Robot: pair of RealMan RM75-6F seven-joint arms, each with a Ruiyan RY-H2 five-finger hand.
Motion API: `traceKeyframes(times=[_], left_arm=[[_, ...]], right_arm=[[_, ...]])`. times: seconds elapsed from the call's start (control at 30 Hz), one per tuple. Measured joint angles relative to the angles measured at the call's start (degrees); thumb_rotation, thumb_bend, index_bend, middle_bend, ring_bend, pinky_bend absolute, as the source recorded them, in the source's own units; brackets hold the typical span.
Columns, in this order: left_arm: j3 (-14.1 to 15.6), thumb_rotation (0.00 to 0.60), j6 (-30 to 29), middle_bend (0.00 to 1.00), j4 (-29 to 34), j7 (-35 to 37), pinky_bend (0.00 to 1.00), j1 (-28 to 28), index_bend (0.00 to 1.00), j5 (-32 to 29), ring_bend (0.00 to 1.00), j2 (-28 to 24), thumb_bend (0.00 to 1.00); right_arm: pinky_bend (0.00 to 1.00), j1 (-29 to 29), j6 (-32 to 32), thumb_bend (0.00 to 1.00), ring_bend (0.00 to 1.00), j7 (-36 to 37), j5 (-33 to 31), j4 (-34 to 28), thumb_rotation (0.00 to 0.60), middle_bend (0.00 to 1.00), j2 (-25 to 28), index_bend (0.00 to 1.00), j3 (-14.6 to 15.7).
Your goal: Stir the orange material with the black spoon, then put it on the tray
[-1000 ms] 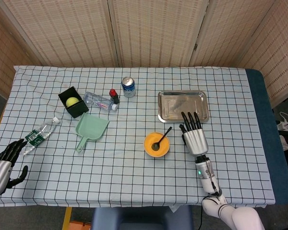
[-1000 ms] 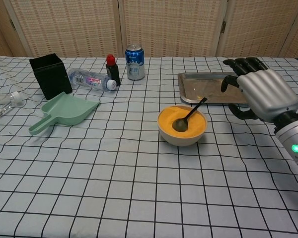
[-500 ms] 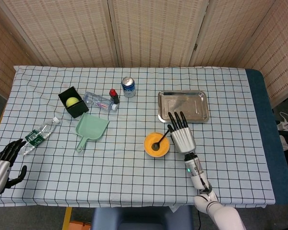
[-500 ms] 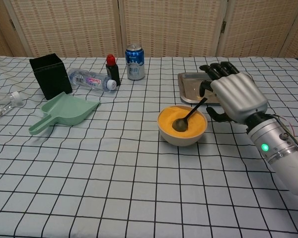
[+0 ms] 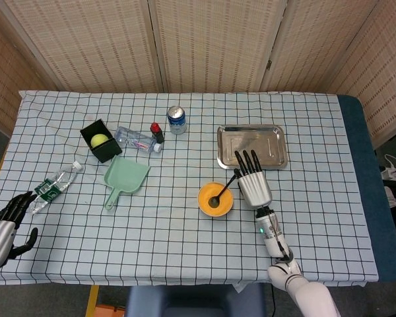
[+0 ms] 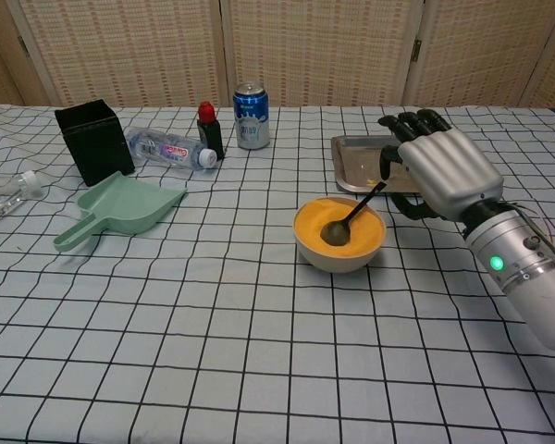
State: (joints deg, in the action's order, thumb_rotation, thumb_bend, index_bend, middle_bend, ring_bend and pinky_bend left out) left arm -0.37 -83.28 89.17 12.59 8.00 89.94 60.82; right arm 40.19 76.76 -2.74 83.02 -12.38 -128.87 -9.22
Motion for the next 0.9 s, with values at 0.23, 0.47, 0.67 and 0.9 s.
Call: traceKeyframes(times=[0.23,0.47,0.67,0.9], left_arm=[[-0.2,0.600,0.7,0.01,-0.2,-0.1,0.19,0.2,0.00,-0.7,0.00,0.1,0.52],[-0.3,0.600,0.9,0.02,-0.4,0.5,0.19,0.3,0.00,-1.0,0.00,0.1,0.52],[-0.2,0.600,1.2,0.02,-0.5,0.7,0.19,0.4,0.00,-1.0,0.00,0.0,0.52],[-0.2,0.600,1.1,0.02,-0.5,0.9,0.19,0.4,0.00,-0.9,0.00,0.0,0.52]], right_arm=[[0.00,0.8,-1.3,0.31,0.00,0.2,-0.3,0.5,0.600,0.07,-0.7,0.48,-0.3],[0.00,1.5,-2.1,0.31,0.00,0.1,-0.6,0.8,0.600,0.08,-1.1,0.51,-0.5],[0.00,1.5,-2.0,0.31,0.00,-0.4,-0.4,0.5,0.600,0.11,-1.1,0.63,-0.2],[0.00,1.7,-2.3,0.31,0.00,-1.0,-0.6,0.2,0.600,0.13,-1.1,0.68,-0.3]])
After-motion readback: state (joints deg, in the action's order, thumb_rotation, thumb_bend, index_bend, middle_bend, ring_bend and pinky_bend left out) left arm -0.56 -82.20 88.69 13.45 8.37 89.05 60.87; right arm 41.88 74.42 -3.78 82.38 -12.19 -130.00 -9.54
